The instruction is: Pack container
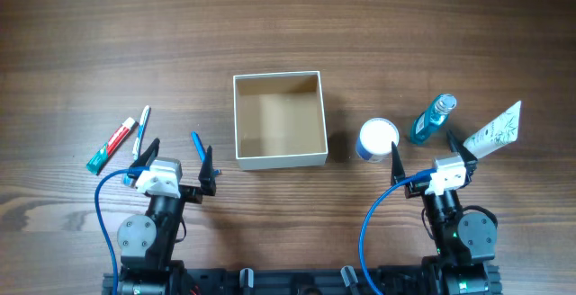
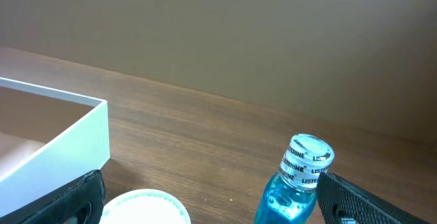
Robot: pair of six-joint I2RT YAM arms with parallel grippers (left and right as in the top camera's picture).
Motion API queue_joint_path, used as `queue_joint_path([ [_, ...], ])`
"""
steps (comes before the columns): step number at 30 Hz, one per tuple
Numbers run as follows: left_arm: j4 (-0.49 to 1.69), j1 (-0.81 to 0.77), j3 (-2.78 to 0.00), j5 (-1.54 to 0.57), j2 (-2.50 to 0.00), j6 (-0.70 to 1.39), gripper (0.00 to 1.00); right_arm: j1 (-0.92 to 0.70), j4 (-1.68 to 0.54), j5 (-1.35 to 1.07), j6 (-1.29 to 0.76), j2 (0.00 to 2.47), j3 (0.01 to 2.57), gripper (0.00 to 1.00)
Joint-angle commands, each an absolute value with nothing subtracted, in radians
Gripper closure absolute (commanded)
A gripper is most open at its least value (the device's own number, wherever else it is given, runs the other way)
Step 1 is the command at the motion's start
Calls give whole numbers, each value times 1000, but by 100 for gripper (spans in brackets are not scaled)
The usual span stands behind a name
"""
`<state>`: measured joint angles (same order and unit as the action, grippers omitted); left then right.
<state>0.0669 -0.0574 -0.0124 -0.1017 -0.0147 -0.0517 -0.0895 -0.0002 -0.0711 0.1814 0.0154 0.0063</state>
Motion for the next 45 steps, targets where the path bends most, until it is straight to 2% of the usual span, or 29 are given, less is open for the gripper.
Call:
queue_joint_path([
  [1,68,-62,-6,-99,-7,-71,0,-91,3,-80,184,10,6,0],
  [41,66,-62,-6,-99,-7,-72,0,-91,8,-100,180,10,6,0],
  [42,64,-61,-6,-96,-7,-72,0,-91,14,-129,170,10,6,0],
  [45,67,-61,-6,-95,-7,-71,0,-91,11,-160,-27,23,6,0],
])
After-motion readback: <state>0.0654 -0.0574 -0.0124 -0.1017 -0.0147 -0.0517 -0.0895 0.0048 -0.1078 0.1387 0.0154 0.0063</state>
